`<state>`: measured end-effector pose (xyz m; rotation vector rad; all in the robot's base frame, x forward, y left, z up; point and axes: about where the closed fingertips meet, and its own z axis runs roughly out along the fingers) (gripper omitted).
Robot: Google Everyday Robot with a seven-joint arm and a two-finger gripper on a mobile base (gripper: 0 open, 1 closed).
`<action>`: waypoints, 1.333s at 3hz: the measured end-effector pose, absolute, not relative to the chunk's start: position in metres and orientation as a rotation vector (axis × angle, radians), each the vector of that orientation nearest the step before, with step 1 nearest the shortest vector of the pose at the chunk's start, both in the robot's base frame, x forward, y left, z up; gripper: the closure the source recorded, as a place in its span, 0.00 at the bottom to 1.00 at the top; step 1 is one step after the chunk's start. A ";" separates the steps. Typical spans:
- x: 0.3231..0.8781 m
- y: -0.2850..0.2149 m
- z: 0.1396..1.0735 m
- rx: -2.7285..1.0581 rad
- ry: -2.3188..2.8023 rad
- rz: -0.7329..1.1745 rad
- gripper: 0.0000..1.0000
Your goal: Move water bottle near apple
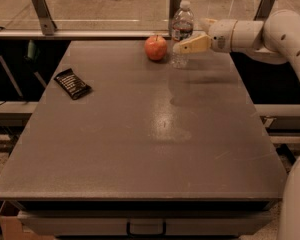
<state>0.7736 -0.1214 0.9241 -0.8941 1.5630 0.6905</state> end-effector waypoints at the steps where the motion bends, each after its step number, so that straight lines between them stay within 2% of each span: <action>1: 0.740 -0.161 0.952 -0.866 1.564 0.570 0.00; 2: 0.648 -0.222 1.027 -0.856 1.511 0.304 0.00; 3: 0.567 -0.257 1.083 -0.875 1.467 0.151 0.00; 4: 0.550 -0.280 1.090 -0.850 1.477 0.102 0.00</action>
Offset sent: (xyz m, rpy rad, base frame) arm -0.2174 -0.1916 0.1894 -0.2645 -0.3713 -0.4170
